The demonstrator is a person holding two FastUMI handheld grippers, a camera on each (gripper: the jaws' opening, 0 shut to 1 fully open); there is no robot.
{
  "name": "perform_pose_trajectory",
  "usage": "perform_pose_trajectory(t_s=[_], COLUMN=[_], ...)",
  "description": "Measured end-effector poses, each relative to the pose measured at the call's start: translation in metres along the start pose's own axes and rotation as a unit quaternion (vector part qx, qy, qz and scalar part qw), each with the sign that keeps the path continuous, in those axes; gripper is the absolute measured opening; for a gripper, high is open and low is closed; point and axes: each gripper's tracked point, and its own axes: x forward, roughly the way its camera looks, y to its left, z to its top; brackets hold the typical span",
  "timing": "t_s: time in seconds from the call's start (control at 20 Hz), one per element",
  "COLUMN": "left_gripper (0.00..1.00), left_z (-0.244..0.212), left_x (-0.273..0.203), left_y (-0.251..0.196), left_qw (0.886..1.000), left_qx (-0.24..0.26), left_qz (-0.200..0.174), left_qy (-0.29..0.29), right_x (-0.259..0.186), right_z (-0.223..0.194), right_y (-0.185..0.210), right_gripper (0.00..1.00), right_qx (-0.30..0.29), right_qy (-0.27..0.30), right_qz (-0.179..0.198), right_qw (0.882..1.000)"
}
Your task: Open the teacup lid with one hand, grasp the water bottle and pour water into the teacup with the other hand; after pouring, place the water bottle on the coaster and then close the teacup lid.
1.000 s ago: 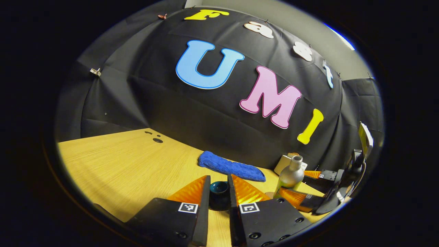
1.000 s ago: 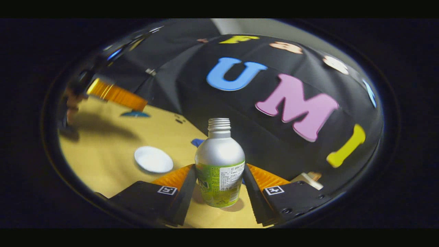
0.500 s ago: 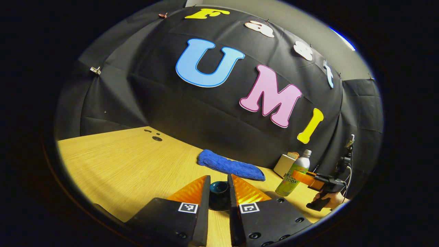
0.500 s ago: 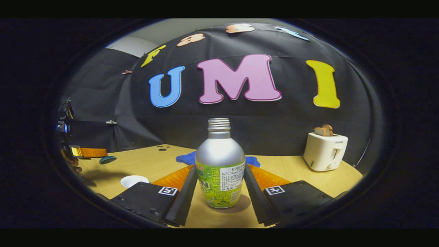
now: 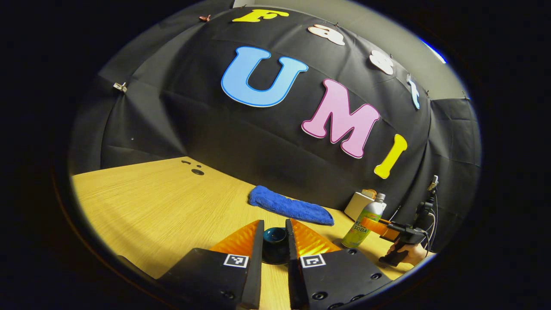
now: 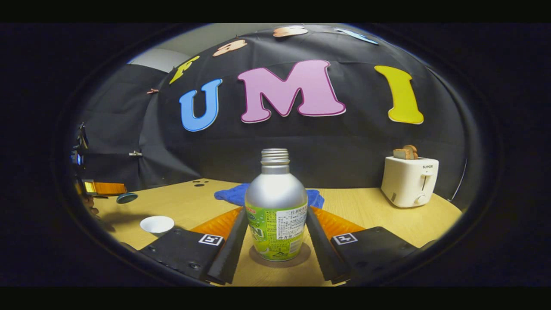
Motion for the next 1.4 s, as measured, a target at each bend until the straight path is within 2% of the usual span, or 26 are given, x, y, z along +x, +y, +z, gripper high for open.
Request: perform_pose_trajectory(t_s=[0.2, 0.4, 0.6, 0.65, 0.75, 0.8, 0.85, 1.1, 1.2, 1.3, 1.4], left_gripper=[0.29, 0.3, 0.29, 0.3, 0.29, 0.3, 0.3, 0.3, 0.3, 0.3, 0.3], left_z=[0.0, 0.0, -0.002, -0.002, -0.003, -0.004, -0.006, -0.024, -0.032, -0.041, -0.051], left_x=[0.0, 0.0, 0.001, 0.001, 0.002, 0.002, 0.003, 0.011, 0.015, 0.019, 0.025], left_y=[0.0, 0.001, -0.001, -0.002, -0.005, -0.008, -0.01, -0.034, -0.048, -0.059, -0.064], left_qw=[1.0, 1.0, 1.0, 1.0, 1.0, 1.0, 1.0, 0.999, 0.997, 0.995, 0.993], left_qx=[0.0, 0.0, 0.001, 0.002, 0.006, 0.008, 0.011, 0.043, 0.065, 0.09, 0.113], left_qz=[0.0, -0.001, 0.001, 0.001, -0.001, -0.002, -0.002, -0.014, -0.024, -0.027, -0.024], left_qy=[0.0, 0.0, 0.002, 0.002, 0.002, 0.002, 0.002, 0.016, 0.019, 0.02, 0.024], right_x=[0.003, 0.002, -0.005, -0.008, -0.018, -0.027, -0.036, -0.086, -0.101, -0.104, -0.113], right_z=[-0.009, -0.014, -0.018, -0.02, -0.027, -0.032, -0.035, -0.024, -0.014, -0.018, -0.018], right_y=[-0.002, 0.001, -0.003, -0.004, -0.006, -0.008, -0.01, -0.016, -0.009, -0.006, -0.012], right_gripper=[0.77, 0.82, 0.93, 0.88, 0.88, 0.94, 0.95, 0.95, 0.95, 0.95, 0.95], right_qx=[0.008, 0.017, 0.019, 0.024, 0.032, 0.031, 0.027, -0.002, -0.013, -0.014, -0.014], right_qy=[0.01, 0.021, 0.027, 0.028, 0.04, 0.047, 0.05, 0.016, -0.022, -0.022, -0.024], right_qz=[0.004, 0.017, 0.017, 0.016, 0.015, 0.012, 0.009, -0.004, -0.003, -0.001, -0.024], right_qw=[1.0, 0.999, 0.999, 0.999, 0.999, 0.998, 0.998, 1.0, 1.0, 1.0, 0.999])
